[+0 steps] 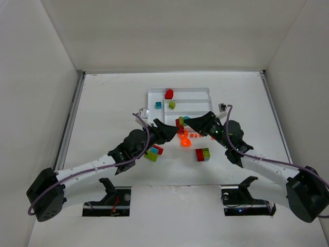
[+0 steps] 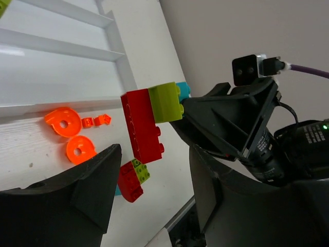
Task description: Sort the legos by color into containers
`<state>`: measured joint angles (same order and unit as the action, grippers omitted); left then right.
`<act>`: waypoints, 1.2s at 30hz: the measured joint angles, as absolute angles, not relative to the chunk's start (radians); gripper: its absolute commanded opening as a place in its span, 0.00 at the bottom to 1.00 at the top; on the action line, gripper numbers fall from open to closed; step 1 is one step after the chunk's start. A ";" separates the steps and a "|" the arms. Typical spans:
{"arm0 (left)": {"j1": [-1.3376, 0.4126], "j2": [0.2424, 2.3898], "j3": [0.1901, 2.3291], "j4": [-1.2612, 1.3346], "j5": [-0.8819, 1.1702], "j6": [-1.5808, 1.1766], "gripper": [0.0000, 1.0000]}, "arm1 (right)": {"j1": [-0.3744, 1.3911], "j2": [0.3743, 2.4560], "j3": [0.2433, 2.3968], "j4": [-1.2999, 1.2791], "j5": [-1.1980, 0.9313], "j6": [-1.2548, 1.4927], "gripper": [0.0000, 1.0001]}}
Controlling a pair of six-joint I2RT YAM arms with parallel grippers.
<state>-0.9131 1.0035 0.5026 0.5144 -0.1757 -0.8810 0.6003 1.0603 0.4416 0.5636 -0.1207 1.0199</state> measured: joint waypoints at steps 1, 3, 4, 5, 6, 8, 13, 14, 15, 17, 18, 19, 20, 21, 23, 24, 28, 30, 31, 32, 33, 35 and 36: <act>-0.916 1.010 0.498 0.532 -0.175 -0.885 0.53 | 0.591 1.075 0.441 0.596 -0.141 1.049 0.24; -0.917 1.024 0.490 0.569 -0.172 -0.895 0.52 | 0.579 1.107 0.439 0.657 -0.171 1.100 0.24; -0.917 1.031 0.486 0.589 -0.171 -0.900 0.51 | 0.575 1.121 0.437 0.685 -0.184 1.123 0.24; -0.917 1.037 0.483 0.602 -0.171 -0.904 0.50 | 0.573 1.134 0.433 0.710 -0.194 1.145 0.25; -0.917 1.044 0.481 0.614 -0.171 -0.905 0.49 | 0.569 1.143 0.429 0.732 -0.204 1.164 0.25; -0.917 1.057 0.478 0.640 -0.168 -0.910 0.48 | 0.569 1.158 0.423 0.767 -0.219 1.203 0.25; -0.916 1.079 0.477 0.686 -0.164 -0.919 0.44 | 0.569 1.167 0.423 0.827 -0.236 1.253 0.25; -0.914 1.084 0.477 0.693 -0.163 -0.920 0.42 | 0.569 1.167 0.423 0.833 -0.237 1.258 0.25; -0.914 1.089 0.477 0.698 -0.161 -0.921 0.39 | 0.569 1.167 0.423 0.839 -0.237 1.262 0.25; -0.914 1.096 0.477 0.711 -0.159 -0.923 0.34 | 0.569 1.168 0.423 0.841 -0.236 1.263 0.25; -0.913 1.097 0.477 0.714 -0.159 -0.924 0.30 | 0.569 1.168 0.423 0.841 -0.235 1.262 0.25; -0.912 1.098 0.477 0.717 -0.157 -0.926 0.26 | 0.568 1.168 0.423 0.839 -0.233 1.261 0.25; -0.913 1.098 0.477 0.720 -0.158 -0.926 0.23 | 0.568 1.169 0.423 0.841 -0.233 1.262 0.25; -0.912 1.098 0.477 0.720 -0.158 -0.926 0.20 | 0.568 1.170 0.423 0.843 -0.232 1.262 0.25; -0.910 1.098 0.477 0.720 -0.158 -0.926 0.16 | 0.568 1.172 0.423 0.846 -0.232 1.262 0.25; -0.909 1.098 0.477 0.720 -0.157 -0.926 0.15 | 0.567 1.172 0.422 0.846 -0.232 1.262 0.25; -0.906 1.095 0.472 0.722 -0.155 -0.926 0.14 | 0.557 1.166 0.416 0.847 -0.237 1.265 0.25; -0.904 1.088 0.463 0.722 -0.147 -0.926 0.13 | 0.545 1.155 0.406 0.845 -0.248 1.269 0.25; -0.901 1.084 0.458 0.722 -0.144 -0.926 0.13 | 0.539 1.151 0.402 0.846 -0.252 1.270 0.25; -0.896 1.078 0.453 0.721 -0.146 -0.926 0.13 | 0.529 1.145 0.398 0.846 -0.256 1.273 0.25; -0.889 1.074 0.448 0.716 -0.147 -0.925 0.13 | 0.518 1.138 0.395 0.847 -0.259 1.275 0.25; -0.873 1.067 0.440 0.707 -0.150 -0.925 0.13 | 0.502 1.129 0.392 0.847 -0.263 1.277 0.25; -0.865 1.064 0.438 0.702 -0.150 -0.925 0.13 | 0.496 1.126 0.392 0.847 -0.263 1.277 0.25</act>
<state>-0.8650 1.0637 0.4381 0.7017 -0.1501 -0.9249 0.4957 1.1255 0.3916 0.8467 -0.2634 1.2774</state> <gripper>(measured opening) 0.290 0.438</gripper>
